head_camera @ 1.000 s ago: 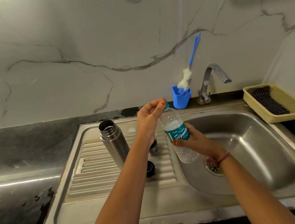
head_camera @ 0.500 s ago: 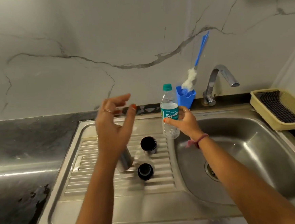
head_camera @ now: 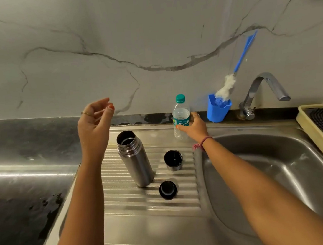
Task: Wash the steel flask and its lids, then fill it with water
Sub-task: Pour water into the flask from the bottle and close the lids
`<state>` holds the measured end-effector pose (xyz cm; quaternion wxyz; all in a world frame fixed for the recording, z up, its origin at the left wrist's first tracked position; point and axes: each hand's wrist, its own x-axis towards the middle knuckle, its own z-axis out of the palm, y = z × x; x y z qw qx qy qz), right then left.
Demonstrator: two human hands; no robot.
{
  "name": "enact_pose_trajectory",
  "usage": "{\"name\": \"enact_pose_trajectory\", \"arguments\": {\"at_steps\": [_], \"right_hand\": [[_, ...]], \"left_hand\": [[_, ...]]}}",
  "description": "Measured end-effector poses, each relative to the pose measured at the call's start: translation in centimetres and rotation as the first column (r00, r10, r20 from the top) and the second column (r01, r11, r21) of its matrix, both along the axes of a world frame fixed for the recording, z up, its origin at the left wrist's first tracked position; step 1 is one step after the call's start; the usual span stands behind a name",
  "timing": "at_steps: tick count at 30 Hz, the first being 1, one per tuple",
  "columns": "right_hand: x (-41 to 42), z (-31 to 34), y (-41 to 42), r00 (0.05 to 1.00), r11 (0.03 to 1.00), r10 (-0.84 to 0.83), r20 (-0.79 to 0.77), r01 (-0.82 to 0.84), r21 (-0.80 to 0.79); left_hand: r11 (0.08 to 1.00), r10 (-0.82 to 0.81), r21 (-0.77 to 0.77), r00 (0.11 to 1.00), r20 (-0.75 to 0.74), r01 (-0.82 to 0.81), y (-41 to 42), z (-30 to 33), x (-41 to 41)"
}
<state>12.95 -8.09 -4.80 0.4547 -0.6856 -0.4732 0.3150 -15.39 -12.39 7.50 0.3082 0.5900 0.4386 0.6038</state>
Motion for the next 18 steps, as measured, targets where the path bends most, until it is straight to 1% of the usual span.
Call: {"name": "enact_pose_trajectory", "arguments": {"at_steps": [7, 12, 18], "right_hand": [[-0.7, -1.2, 1.1, 1.0, 1.0, -0.022, 0.002, 0.022, 0.001], [-0.6, -1.8, 1.0, 1.0, 1.0, -0.007, 0.016, 0.007, 0.001], [-0.4, -2.1, 0.7, 0.999, 1.0, 0.008, 0.043, -0.008, 0.012]], "left_hand": [[0.993, 0.005, -0.12, 0.991, 0.132, 0.011, 0.7, -2.0, -0.9], [0.982, 0.002, -0.188, 0.986, 0.168, 0.03, 0.8, -3.6, -1.0], [0.97, 0.016, -0.243, 0.991, 0.137, 0.018, -0.1, -5.0, -1.3]]}}
